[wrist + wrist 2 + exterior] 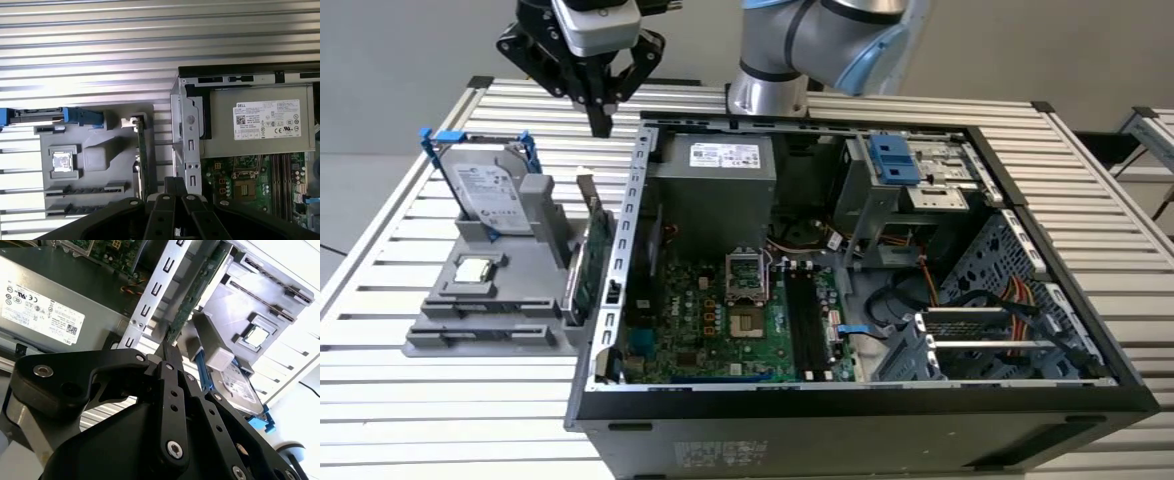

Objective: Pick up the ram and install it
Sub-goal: 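Reach for the ram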

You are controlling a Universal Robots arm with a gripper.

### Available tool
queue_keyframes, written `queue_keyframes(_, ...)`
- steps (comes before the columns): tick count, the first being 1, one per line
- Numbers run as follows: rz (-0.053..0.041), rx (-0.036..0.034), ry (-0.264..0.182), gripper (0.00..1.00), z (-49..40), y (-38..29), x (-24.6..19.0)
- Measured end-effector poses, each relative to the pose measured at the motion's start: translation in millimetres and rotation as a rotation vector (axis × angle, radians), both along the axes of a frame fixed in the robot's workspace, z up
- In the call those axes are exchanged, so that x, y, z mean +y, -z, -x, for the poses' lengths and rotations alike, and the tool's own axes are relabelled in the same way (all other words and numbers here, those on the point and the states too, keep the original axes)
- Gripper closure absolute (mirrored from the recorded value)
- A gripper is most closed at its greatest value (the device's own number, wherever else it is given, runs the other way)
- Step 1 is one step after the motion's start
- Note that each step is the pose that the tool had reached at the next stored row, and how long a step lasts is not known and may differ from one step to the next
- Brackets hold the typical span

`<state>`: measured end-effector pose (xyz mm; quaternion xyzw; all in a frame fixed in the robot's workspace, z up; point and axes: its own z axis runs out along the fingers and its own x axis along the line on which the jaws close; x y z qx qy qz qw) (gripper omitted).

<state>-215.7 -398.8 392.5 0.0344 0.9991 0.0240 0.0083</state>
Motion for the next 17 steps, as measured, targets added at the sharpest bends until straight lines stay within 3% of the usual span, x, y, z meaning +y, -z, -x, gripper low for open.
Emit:
queue_keyframes(11,-0.0001,0.0014,-0.001,1.00,16.9,0.0,0.0)
queue_keyframes(17,0.0000,0.0115,-0.003,1.00,25.5,0.0,0.0)
